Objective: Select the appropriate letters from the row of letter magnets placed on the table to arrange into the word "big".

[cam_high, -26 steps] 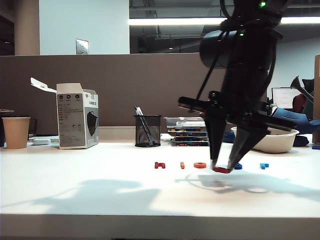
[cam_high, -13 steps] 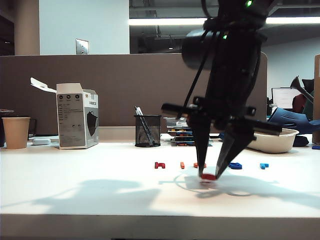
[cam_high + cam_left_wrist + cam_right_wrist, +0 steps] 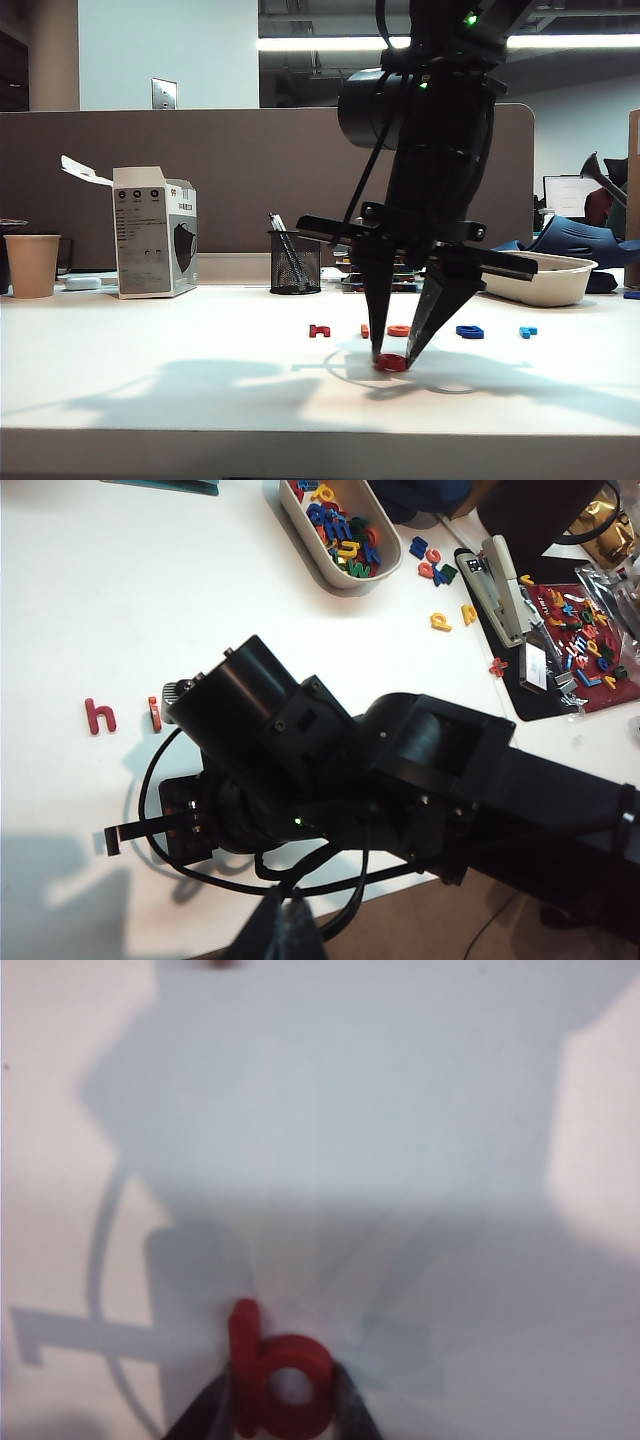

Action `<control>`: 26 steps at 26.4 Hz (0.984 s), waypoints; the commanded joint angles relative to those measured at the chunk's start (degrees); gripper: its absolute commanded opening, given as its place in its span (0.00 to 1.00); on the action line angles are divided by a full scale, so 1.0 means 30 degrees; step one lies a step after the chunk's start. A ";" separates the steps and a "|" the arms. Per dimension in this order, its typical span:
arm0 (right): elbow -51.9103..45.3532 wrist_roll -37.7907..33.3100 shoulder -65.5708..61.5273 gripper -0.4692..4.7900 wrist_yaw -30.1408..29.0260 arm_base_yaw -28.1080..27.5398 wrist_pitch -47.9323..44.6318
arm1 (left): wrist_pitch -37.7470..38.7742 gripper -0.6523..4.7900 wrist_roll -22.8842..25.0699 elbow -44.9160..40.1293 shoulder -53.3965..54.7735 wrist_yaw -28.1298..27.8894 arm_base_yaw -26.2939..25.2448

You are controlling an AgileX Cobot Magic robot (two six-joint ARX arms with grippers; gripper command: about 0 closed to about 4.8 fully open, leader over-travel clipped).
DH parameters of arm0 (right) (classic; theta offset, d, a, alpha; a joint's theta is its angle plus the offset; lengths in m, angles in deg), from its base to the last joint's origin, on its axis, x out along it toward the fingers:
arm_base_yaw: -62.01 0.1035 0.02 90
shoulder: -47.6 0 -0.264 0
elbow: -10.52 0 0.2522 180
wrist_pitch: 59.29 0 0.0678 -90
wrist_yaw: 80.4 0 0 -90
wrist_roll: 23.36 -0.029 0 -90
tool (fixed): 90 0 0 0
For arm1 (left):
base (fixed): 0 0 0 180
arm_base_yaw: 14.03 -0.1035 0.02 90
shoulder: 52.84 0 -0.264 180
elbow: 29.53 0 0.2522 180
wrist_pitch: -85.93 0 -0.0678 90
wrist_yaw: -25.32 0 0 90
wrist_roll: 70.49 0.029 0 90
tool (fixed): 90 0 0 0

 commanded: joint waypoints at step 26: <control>0.0583 -0.0444 -0.0408 0.46 -0.0291 0.0073 0.1639 | -0.0175 0.11 0.0022 0.0044 -0.0066 -0.0058 0.0015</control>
